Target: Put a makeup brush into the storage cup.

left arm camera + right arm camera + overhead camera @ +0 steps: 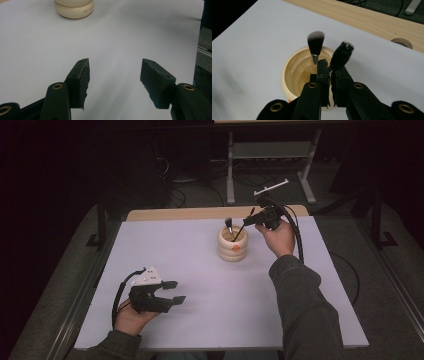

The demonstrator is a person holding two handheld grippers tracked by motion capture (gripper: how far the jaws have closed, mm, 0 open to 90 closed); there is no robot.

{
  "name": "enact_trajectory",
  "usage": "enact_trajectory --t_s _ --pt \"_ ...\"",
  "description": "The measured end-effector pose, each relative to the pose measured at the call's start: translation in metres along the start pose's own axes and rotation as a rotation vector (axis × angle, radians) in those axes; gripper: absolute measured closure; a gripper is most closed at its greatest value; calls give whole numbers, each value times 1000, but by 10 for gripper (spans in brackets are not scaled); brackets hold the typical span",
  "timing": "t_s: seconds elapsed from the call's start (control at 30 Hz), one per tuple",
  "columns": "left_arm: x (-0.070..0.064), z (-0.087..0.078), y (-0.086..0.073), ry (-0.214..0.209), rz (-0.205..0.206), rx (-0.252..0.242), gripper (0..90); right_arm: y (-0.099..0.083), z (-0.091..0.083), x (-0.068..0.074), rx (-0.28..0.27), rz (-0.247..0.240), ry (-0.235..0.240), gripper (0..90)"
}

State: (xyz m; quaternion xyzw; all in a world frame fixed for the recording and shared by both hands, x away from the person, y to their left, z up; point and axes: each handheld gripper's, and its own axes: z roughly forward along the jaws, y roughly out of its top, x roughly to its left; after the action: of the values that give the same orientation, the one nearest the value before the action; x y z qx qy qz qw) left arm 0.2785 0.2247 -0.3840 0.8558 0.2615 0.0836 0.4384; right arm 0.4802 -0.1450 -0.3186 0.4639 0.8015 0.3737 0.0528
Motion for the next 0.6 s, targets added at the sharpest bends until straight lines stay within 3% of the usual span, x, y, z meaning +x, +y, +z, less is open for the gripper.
enact_trajectory --t_s 0.6 --pt "1 1 -1 -4 -1 -2 402 -8 11 -3 10 26 20 838"
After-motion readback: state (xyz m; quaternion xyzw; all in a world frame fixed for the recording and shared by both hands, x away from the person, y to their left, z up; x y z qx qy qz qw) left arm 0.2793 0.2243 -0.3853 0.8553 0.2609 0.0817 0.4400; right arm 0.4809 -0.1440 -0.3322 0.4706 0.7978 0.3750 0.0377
